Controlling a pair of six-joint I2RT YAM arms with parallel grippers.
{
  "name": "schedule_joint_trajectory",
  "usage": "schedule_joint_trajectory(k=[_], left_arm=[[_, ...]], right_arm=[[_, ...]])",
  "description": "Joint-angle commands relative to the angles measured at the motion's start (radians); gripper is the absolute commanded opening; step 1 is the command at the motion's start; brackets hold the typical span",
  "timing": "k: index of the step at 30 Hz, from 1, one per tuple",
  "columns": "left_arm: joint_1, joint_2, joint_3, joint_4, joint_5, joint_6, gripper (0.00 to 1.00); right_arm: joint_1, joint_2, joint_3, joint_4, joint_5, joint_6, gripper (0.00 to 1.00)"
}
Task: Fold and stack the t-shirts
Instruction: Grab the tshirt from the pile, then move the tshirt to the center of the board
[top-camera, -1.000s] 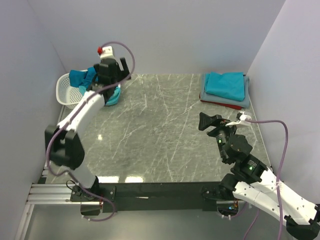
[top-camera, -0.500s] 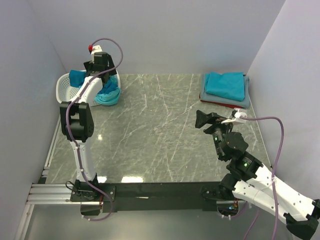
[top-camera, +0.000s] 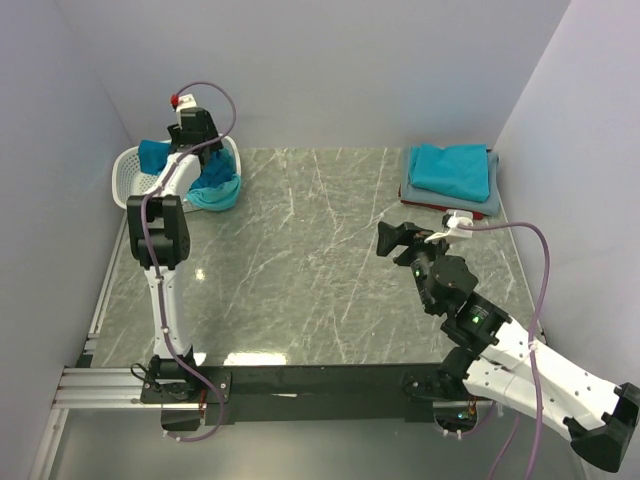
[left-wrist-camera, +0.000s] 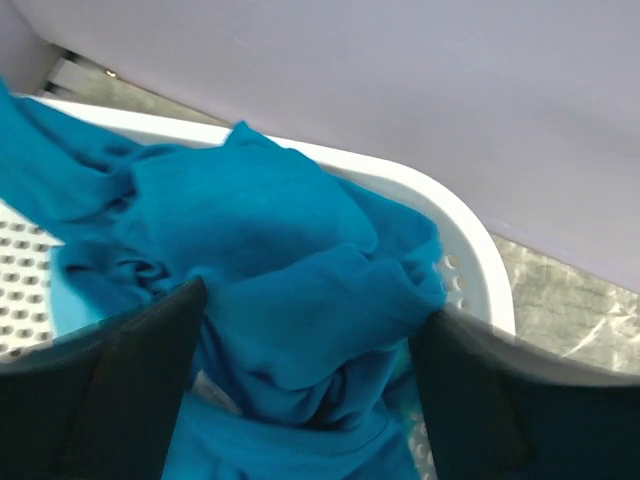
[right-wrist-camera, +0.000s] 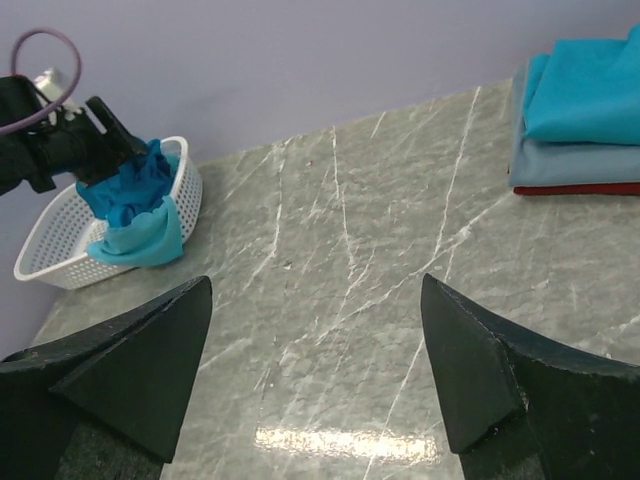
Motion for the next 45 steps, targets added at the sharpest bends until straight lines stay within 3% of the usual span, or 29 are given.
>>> schedule_joint_trajectory(k=[1, 3, 4, 6, 7, 8, 16, 22, 31, 35, 36, 38, 39, 40, 41, 43, 45], left_arm=[[0.001, -0.002, 0.048, 0.055, 0.053, 0.005, 0.67], [0.001, -0.025, 0.007, 0.079, 0.068, -0.021, 0.47], [0.002, -0.062, -0.014, 0.094, 0.074, -0.029, 0.29], [0.002, -0.110, -0.070, 0.123, 0.086, -0.047, 0.16], [0.001, -0.165, -0.086, 0.124, 0.085, -0.053, 0.03], [0.002, -0.192, -0.112, 0.124, 0.085, -0.060, 0.00], [-0.068, -0.577, -0.227, 0.151, 0.059, 0.018, 0.00], [-0.237, -0.757, -0.132, 0.108, -0.023, 0.190, 0.00], [-0.286, -0.947, -0.138, 0.142, 0.422, -0.024, 0.00], [-0.292, -1.009, -0.392, 0.275, 0.514, -0.148, 0.00], [-0.291, -1.021, -0.450, 0.300, 0.531, -0.196, 0.01], [-0.295, -1.018, -0.631, 0.367, 0.533, -0.240, 0.12], [-0.300, -0.997, -0.696, 0.396, 0.533, -0.279, 0.22], [-0.304, -0.975, -0.751, 0.412, 0.528, -0.287, 0.48], [-0.318, -0.951, -0.827, 0.395, 0.514, -0.287, 0.58], [-0.336, -0.873, -0.876, 0.343, 0.424, -0.274, 0.72], [-0.366, -0.846, -0.957, 0.302, 0.283, -0.267, 0.76]], right_arm=[[-0.005, -0.018, 0.006, 0.034, -0.013, -0.001, 0.91], [-0.005, -0.032, -0.008, 0.043, -0.014, -0.002, 0.91], [-0.005, -0.037, -0.012, 0.046, -0.014, -0.004, 0.91], [-0.005, -0.046, -0.015, 0.051, -0.008, -0.010, 0.91], [-0.005, -0.049, -0.014, 0.051, -0.007, -0.013, 0.91], [-0.005, -0.051, -0.014, 0.054, -0.004, -0.015, 0.91], [-0.005, -0.040, -0.018, 0.094, -0.016, -0.021, 0.91], [-0.007, -0.037, -0.037, 0.104, -0.007, -0.018, 0.91], [-0.010, -0.121, -0.072, 0.059, 0.030, 0.036, 0.91], [-0.008, -0.187, -0.095, 0.011, 0.041, 0.079, 0.91], [-0.008, -0.195, -0.100, 0.002, 0.046, 0.088, 0.91], [-0.008, -0.201, -0.107, -0.024, 0.044, 0.100, 0.91], [-0.008, -0.200, -0.109, -0.035, 0.041, 0.114, 0.91], [-0.008, -0.193, -0.109, -0.046, 0.041, 0.122, 0.91], [-0.008, -0.175, -0.109, -0.058, 0.041, 0.137, 0.91], [-0.007, -0.144, -0.101, -0.081, 0.023, 0.148, 0.91], [-0.007, -0.083, -0.094, -0.098, 0.006, 0.166, 0.91]])
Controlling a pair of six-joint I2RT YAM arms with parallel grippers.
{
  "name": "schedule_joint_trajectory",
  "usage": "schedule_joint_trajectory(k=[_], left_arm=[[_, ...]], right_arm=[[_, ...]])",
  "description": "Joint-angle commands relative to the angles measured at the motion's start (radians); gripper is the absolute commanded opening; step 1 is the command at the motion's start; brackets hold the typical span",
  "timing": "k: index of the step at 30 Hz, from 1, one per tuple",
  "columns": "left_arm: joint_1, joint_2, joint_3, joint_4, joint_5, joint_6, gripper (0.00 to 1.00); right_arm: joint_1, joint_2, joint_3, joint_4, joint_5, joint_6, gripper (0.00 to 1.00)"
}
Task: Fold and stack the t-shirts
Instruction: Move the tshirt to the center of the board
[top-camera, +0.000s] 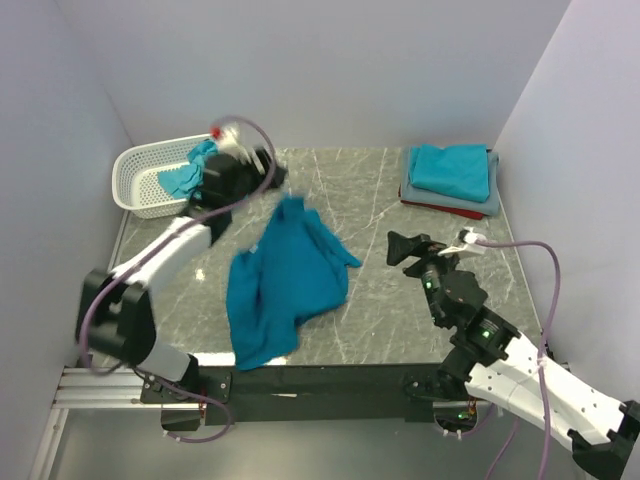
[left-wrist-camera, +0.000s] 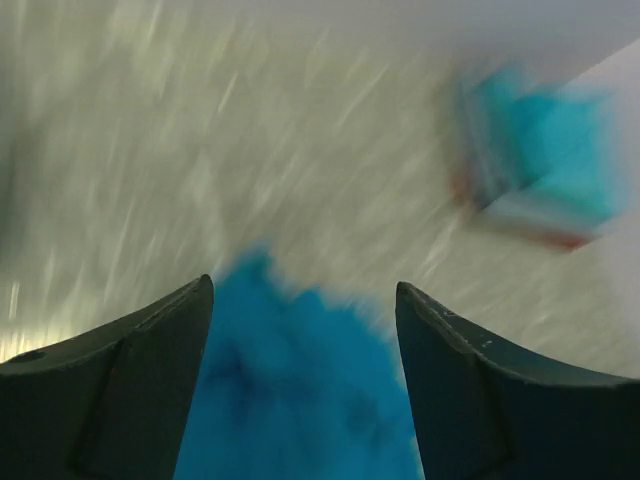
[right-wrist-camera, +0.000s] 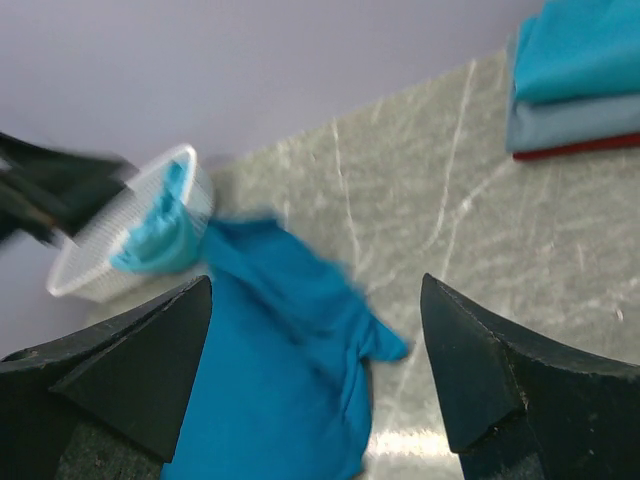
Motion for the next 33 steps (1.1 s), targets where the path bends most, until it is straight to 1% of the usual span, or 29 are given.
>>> schedule_joint_trajectory(k=[1, 2, 5, 8, 10, 12, 14, 16, 19, 21, 22, 25, 29, 31, 32, 33], left_arm=[[-0.042, 0.017, -0.115, -0.058, -0.169, -0.030, 0.79], [-0.062, 0.006, -0.182, -0.052, -0.243, -0.030, 0.80], [-0.097, -0.102, -0.299, -0.056, -0.362, -0.033, 0.81], [-0.125, -0.176, -0.410, -0.093, -0.462, -0.062, 0.81], [-0.143, -0.236, -0.494, -0.107, -0.499, -0.097, 0.80], [-0.148, -0.275, -0.539, -0.134, -0.548, -0.125, 0.80], [-0.149, -0.295, -0.585, -0.157, -0.567, -0.162, 0.80], [-0.149, -0.299, -0.611, -0.179, -0.542, -0.186, 0.80], [-0.151, -0.278, -0.602, -0.264, -0.538, -0.223, 0.80], [-0.154, -0.258, -0.602, -0.308, -0.580, -0.255, 0.80], [-0.154, -0.252, -0.602, -0.334, -0.626, -0.272, 0.80], [-0.154, -0.241, -0.611, -0.389, -0.662, -0.323, 0.80], [-0.154, -0.241, -0.625, -0.386, -0.631, -0.343, 0.80], [-0.155, -0.240, -0.625, -0.382, -0.595, -0.334, 0.78], [-0.157, -0.241, -0.623, -0.381, -0.555, -0.338, 0.77], [-0.163, -0.240, -0.625, -0.388, -0.550, -0.343, 0.76]], right_arm=[[-0.003, 0.087, 0.012, -0.050, -0.032, 0.050, 0.90], [-0.003, 0.129, 0.015, -0.039, -0.042, 0.055, 0.90], [0.000, 0.199, 0.015, -0.019, -0.099, 0.058, 0.89], [0.000, 0.262, 0.004, 0.034, -0.142, 0.069, 0.89], [0.002, 0.316, 0.003, 0.033, -0.142, 0.087, 0.89], [0.002, 0.356, 0.010, 0.025, -0.138, 0.099, 0.89], [0.002, 0.414, 0.021, 0.010, -0.148, 0.110, 0.89], [0.002, 0.475, 0.039, -0.002, -0.173, 0.122, 0.88], [0.002, 0.555, 0.052, 0.007, -0.236, 0.136, 0.88], [0.002, 0.595, 0.059, 0.011, -0.282, 0.149, 0.84], [0.002, 0.629, 0.059, 0.019, -0.294, 0.161, 0.84], [0.002, 0.689, 0.061, 0.034, -0.329, 0.176, 0.82], [0.002, 0.753, 0.070, 0.042, -0.366, 0.182, 0.81], [0.002, 0.784, 0.076, 0.042, -0.375, 0.179, 0.81], [0.002, 0.793, 0.081, 0.036, -0.369, 0.181, 0.80], [0.002, 0.802, 0.088, 0.030, -0.365, 0.182, 0.80]])
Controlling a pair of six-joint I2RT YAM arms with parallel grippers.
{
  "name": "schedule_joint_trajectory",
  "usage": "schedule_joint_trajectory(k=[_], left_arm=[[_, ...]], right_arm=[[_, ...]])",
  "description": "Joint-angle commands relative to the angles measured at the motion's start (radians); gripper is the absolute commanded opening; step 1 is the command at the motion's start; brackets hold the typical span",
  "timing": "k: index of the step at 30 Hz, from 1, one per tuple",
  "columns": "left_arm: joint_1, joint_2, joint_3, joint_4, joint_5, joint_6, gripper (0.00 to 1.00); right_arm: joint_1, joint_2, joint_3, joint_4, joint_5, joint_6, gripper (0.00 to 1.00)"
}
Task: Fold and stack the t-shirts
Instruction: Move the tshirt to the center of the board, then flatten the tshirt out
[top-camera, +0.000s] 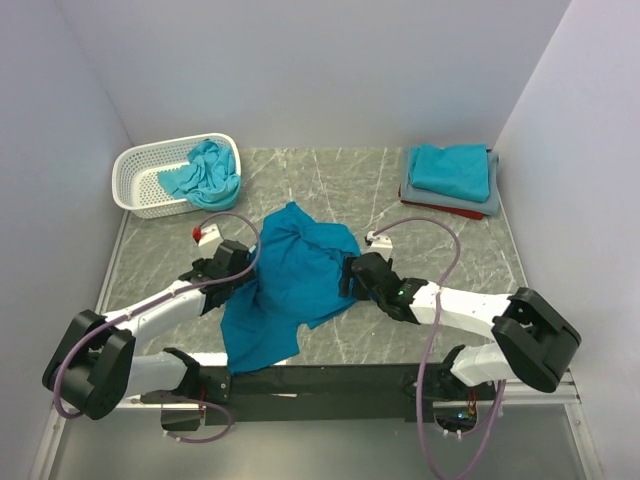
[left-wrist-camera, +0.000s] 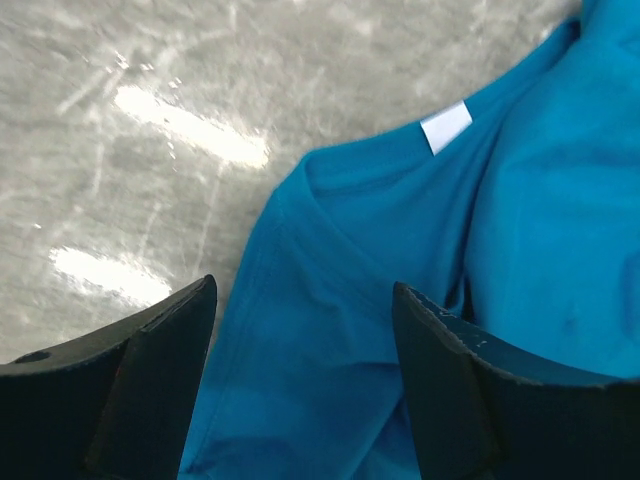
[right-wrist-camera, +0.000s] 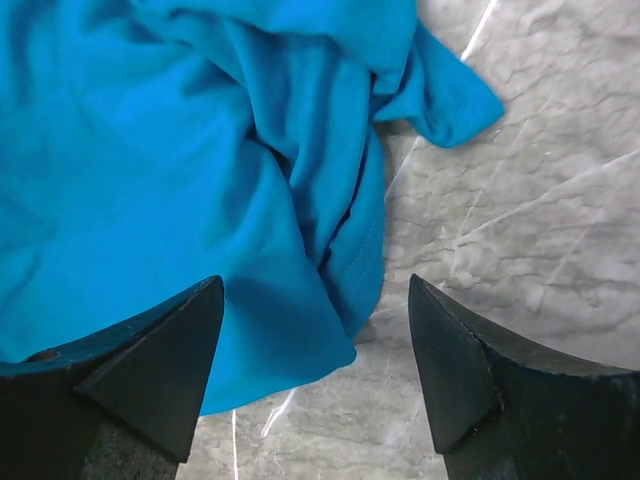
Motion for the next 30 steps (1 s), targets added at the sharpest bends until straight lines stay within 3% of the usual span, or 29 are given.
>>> schedule_joint_trajectory(k=[1, 10, 16, 19, 20, 21, 22, 24, 25, 30], left_arm=[[-0.026, 0.004, -0.009, -0.011, 0.043, -0.036, 0.76], [-0.043, 0.084, 0.022, -0.109, 0.027, -0.086, 0.77], [-0.101, 0.090, 0.001, -0.110, 0.037, -0.148, 0.71], [-0.130, 0.087, -0.009, -0.094, 0.038, -0.166, 0.55], [-0.137, 0.094, -0.010, -0.089, 0.038, -0.171, 0.48], [-0.141, 0.100, -0.012, -0.075, 0.040, -0.172, 0.34], [-0.150, 0.114, -0.013, -0.063, 0.040, -0.175, 0.26], [-0.154, 0.134, -0.010, -0.028, 0.052, -0.174, 0.06], [-0.158, 0.154, -0.009, -0.011, 0.052, -0.162, 0.05], [-0.158, 0.214, 0.106, 0.035, -0.003, -0.094, 0.02]], right_arm=[[0.002, 0.036, 0.062, 0.023, -0.008, 0.013, 0.80], [0.002, 0.095, 0.072, 0.043, -0.064, 0.016, 0.73], [0.002, 0.084, 0.078, 0.027, -0.064, 0.027, 0.59], [0.002, 0.086, 0.079, 0.020, -0.064, 0.021, 0.42], [0.002, 0.086, 0.081, 0.017, -0.063, 0.020, 0.32], [0.000, 0.086, 0.078, 0.014, -0.060, 0.020, 0.27], [0.001, 0.086, 0.078, 0.009, -0.057, 0.020, 0.18], [-0.003, 0.077, 0.081, -0.002, -0.038, 0.018, 0.09], [-0.003, 0.066, 0.084, -0.011, -0.031, 0.012, 0.01], [-0.034, -0.002, 0.122, -0.095, 0.044, -0.020, 0.00]])
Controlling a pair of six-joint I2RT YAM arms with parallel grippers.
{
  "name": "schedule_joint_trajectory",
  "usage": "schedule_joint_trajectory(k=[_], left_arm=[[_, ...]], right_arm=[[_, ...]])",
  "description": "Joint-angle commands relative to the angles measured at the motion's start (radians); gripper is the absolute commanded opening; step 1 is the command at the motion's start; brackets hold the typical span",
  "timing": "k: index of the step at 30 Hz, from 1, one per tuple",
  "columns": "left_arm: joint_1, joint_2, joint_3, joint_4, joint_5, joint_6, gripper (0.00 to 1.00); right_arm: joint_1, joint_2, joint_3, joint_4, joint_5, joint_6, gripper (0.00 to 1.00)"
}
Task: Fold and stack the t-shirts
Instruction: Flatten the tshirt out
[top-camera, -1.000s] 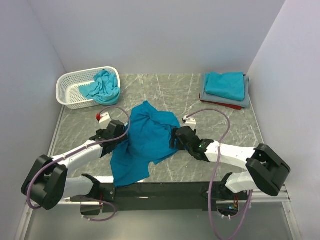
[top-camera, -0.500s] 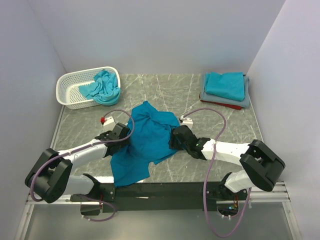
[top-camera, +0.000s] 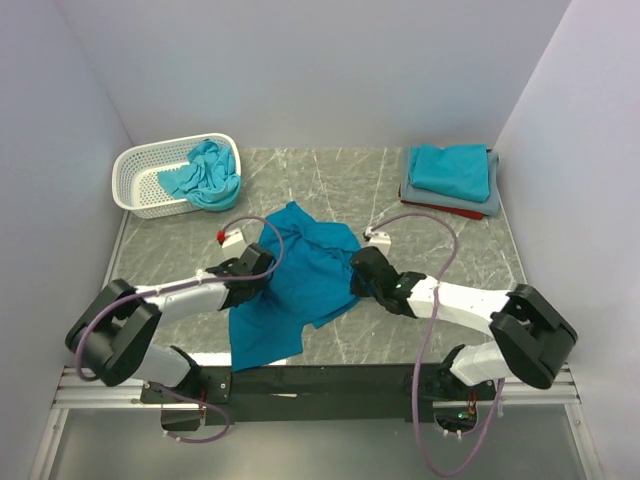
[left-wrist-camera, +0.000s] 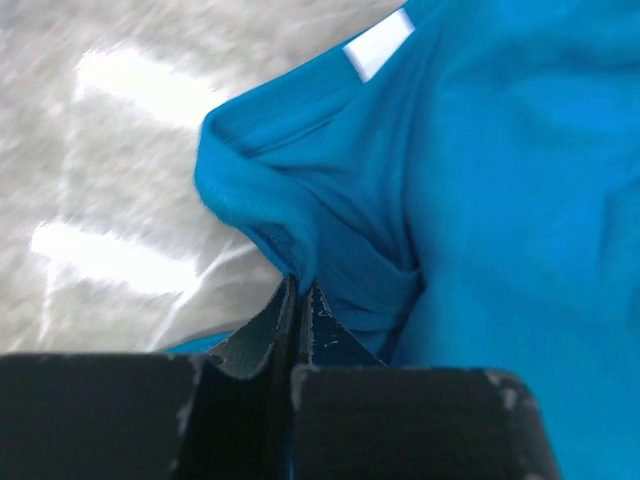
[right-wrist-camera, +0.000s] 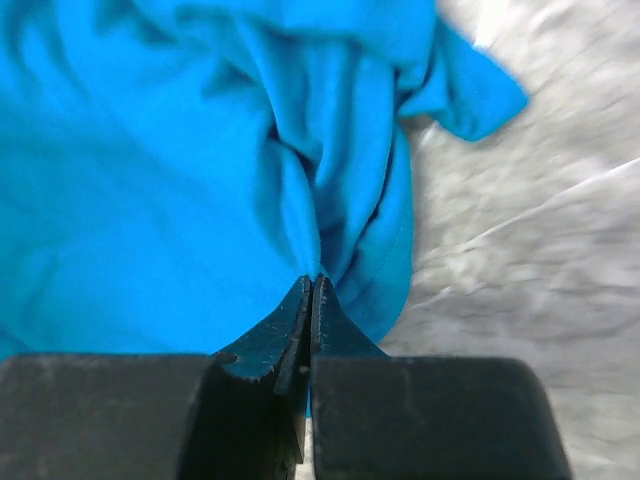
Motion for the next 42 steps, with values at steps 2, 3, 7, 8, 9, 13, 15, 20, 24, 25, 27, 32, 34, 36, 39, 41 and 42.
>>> schedule_joint_trajectory(k=[2, 3, 7, 8, 9, 13, 15, 20, 24, 25, 27, 32, 34, 36, 39, 41, 42], left_arm=[[-0.006, 0.085, 0.124, 0.034, -0.015, 0.093, 0.02], [-0.006, 0.098, 0.185, 0.040, -0.028, 0.110, 0.03], [-0.002, 0.216, 0.365, 0.058, -0.055, 0.227, 0.03], [0.003, 0.242, 0.403, 0.049, -0.060, 0.244, 0.04], [0.018, 0.268, 0.487, 0.040, -0.066, 0.258, 0.04], [0.086, 0.430, 0.670, 0.043, -0.080, 0.311, 0.04], [0.112, 0.480, 0.774, 0.020, -0.083, 0.330, 0.04], [0.109, 0.528, 0.838, 0.000, -0.058, 0.374, 0.76], [0.075, 0.414, 0.672, 0.031, -0.094, 0.319, 0.95], [0.063, 0.352, 0.629, 0.052, -0.106, 0.316, 0.95], [0.035, 0.288, 0.501, 0.069, -0.138, 0.287, 0.95], [0.032, 0.107, 0.268, 0.061, -0.088, 0.222, 0.84], [0.031, 0.054, 0.197, 0.051, -0.075, 0.181, 0.76], [0.031, 0.023, 0.158, 0.064, -0.048, 0.170, 0.72], [0.031, 0.027, 0.114, 0.097, 0.013, 0.173, 0.66], [0.024, 0.035, 0.095, 0.118, 0.063, 0.170, 0.64], [0.020, 0.035, 0.086, 0.153, 0.067, 0.170, 0.64]], right_arm=[[-0.051, -0.115, 0.089, -0.080, 0.101, -0.048, 0.00], [-0.062, -0.152, 0.097, -0.089, 0.121, -0.065, 0.00], [-0.143, -0.217, 0.149, -0.117, 0.153, -0.106, 0.00], [-0.160, -0.221, 0.157, -0.110, 0.155, -0.114, 0.00], [-0.176, -0.217, 0.165, -0.107, 0.155, -0.129, 0.00], [-0.236, -0.148, 0.244, -0.094, 0.182, -0.164, 0.00], [-0.248, -0.096, 0.272, -0.092, 0.189, -0.181, 0.00], [-0.252, -0.045, 0.292, -0.081, 0.152, -0.184, 0.56], [-0.251, -0.050, 0.251, -0.060, 0.133, -0.169, 0.73], [-0.252, -0.053, 0.234, -0.051, 0.126, -0.169, 0.73], [-0.251, -0.063, 0.216, -0.034, 0.091, -0.163, 0.73], [-0.251, -0.106, 0.157, 0.003, 0.023, -0.146, 0.73], [-0.249, -0.122, 0.136, 0.009, 0.006, -0.142, 0.73], [-0.249, -0.142, 0.125, 0.008, 0.004, -0.135, 0.73], [-0.251, -0.166, 0.099, 0.011, 0.003, -0.131, 0.73], [-0.249, -0.182, 0.091, 0.011, 0.000, -0.125, 0.73], [-0.249, -0.188, 0.082, 0.008, 0.000, -0.126, 0.73]])
